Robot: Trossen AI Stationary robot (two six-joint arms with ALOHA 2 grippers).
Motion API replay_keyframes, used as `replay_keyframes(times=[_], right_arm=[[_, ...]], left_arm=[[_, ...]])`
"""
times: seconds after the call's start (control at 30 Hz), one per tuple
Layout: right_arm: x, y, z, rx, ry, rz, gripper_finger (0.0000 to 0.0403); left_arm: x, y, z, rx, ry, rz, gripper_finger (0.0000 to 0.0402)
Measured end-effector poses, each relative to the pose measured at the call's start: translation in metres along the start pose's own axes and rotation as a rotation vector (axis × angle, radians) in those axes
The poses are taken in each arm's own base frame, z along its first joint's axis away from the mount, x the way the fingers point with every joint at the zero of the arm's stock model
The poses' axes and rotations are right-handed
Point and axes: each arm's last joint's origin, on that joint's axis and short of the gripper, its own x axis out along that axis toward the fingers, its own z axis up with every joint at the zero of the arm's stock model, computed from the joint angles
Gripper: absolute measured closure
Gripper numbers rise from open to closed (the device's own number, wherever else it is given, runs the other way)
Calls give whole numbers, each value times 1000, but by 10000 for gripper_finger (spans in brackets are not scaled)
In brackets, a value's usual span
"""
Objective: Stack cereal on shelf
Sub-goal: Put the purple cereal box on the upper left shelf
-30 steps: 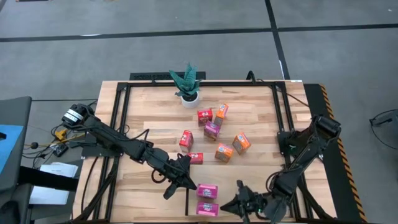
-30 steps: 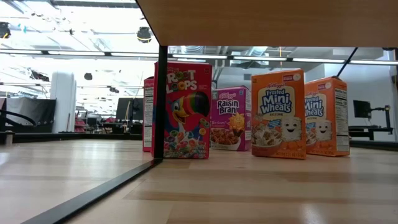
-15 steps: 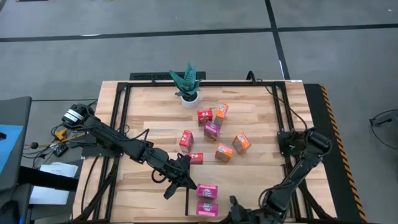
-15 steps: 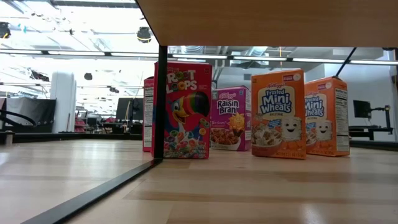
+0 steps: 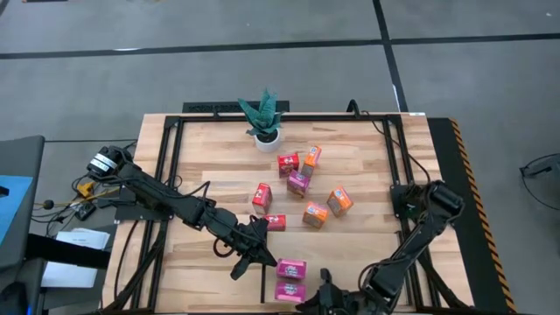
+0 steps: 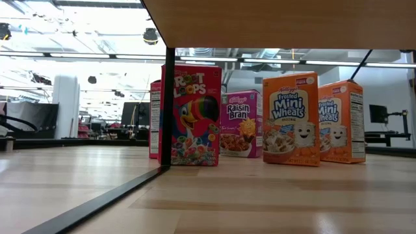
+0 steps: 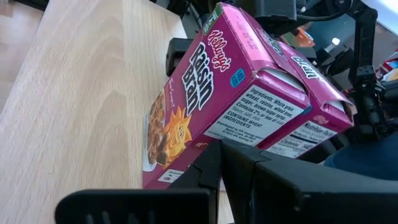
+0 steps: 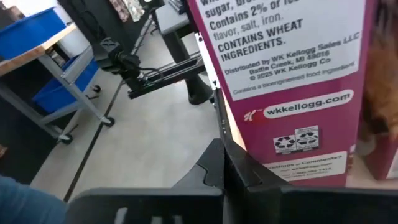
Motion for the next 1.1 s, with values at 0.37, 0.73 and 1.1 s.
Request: replay_keyframes(times=[0.37,0.73,1.1], right_arm=[[3,-4,2,-18,-3,-19,387],[-12,-2,18,-30,-22,-49,378],[-36,7,24,-61,19,-10,375]], left_arm=[[0,0,0,2,0,1,401],[0,0,0,5,0,1,401],[0,0,0,1,0,1,401]])
